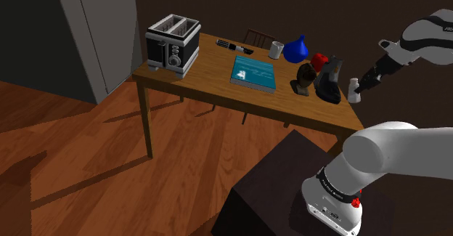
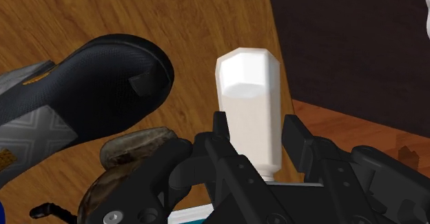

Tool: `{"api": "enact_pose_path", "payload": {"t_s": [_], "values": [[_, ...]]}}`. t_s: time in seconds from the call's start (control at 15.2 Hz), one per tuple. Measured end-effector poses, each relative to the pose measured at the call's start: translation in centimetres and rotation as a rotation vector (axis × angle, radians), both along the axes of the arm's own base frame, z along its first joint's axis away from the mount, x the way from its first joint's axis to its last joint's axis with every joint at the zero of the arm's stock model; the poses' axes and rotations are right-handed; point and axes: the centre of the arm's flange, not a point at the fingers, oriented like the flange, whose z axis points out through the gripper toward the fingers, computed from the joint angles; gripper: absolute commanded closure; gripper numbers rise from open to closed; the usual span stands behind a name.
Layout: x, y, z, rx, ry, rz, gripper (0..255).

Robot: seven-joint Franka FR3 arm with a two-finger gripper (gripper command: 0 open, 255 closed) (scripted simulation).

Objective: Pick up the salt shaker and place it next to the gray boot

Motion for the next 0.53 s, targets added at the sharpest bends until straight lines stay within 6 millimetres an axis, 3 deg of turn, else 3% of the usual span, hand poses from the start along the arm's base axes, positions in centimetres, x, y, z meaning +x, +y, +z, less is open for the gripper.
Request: {"api": "enact_pose_path", "payload": {"t_s": [0.53], "values": [[0.0, 0.0, -4.4, 0.0, 0.0, 0.0, 255]]}}
